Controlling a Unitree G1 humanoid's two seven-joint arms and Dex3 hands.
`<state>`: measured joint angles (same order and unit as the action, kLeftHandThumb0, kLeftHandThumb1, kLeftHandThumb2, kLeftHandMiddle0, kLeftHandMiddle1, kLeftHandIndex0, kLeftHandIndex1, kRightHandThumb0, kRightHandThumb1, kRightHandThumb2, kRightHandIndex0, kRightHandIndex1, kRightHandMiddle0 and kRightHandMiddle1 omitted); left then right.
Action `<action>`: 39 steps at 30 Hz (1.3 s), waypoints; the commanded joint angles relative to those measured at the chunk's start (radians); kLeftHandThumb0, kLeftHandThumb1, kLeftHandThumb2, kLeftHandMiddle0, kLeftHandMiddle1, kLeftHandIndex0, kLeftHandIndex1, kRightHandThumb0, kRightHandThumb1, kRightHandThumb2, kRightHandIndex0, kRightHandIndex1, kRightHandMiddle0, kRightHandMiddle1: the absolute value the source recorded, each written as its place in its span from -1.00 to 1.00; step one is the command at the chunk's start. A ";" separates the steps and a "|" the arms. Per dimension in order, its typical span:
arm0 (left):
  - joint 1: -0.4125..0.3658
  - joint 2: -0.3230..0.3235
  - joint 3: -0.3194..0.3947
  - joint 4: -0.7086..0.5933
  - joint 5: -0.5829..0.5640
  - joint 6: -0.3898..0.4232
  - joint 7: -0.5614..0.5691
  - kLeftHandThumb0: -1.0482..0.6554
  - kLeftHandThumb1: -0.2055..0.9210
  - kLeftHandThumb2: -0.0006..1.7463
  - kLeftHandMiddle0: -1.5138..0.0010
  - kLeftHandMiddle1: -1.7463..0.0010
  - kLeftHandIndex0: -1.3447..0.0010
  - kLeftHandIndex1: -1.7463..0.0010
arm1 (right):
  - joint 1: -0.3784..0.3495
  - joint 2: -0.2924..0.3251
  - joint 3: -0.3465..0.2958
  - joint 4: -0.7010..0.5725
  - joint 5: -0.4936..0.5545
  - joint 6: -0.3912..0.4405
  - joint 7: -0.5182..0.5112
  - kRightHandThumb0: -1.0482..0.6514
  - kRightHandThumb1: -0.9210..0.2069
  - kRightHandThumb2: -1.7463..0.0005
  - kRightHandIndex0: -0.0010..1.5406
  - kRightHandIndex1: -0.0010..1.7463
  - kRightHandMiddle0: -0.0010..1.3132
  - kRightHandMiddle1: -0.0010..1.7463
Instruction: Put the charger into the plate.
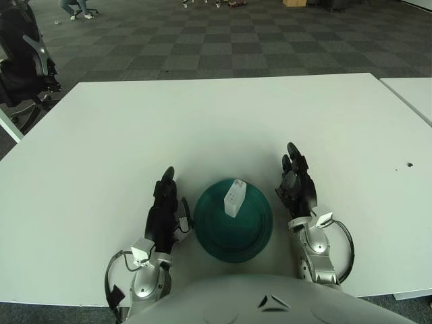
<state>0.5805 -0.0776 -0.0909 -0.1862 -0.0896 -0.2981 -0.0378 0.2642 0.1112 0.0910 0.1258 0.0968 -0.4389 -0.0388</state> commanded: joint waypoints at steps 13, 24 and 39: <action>-0.168 -0.011 0.037 0.228 0.087 -0.102 0.062 -0.82 1.00 0.13 0.85 0.99 1.00 0.57 | 0.137 0.051 0.112 0.076 -0.106 -0.028 -0.111 -0.80 -1.00 -0.06 -1.00 -1.00 -1.00 -0.88; -0.199 -0.023 0.025 0.264 0.165 -0.166 0.108 -0.80 1.00 0.16 0.84 1.00 1.00 0.62 | 0.098 -0.073 0.056 0.054 -0.165 0.130 -0.069 -0.87 -1.00 -0.13 -1.00 -1.00 -1.00 -0.91; -0.224 -0.036 0.012 0.288 0.117 -0.154 0.084 -0.76 1.00 0.19 0.76 0.98 1.00 0.50 | 0.021 -0.112 0.001 0.188 -0.202 0.098 -0.087 -0.97 -1.00 -0.12 -0.95 -0.98 -1.00 -0.66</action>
<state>0.3596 -0.1114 -0.0761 0.0756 0.0391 -0.4692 0.0529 0.2305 0.0485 0.1289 0.1599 -0.0835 -0.3762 -0.1235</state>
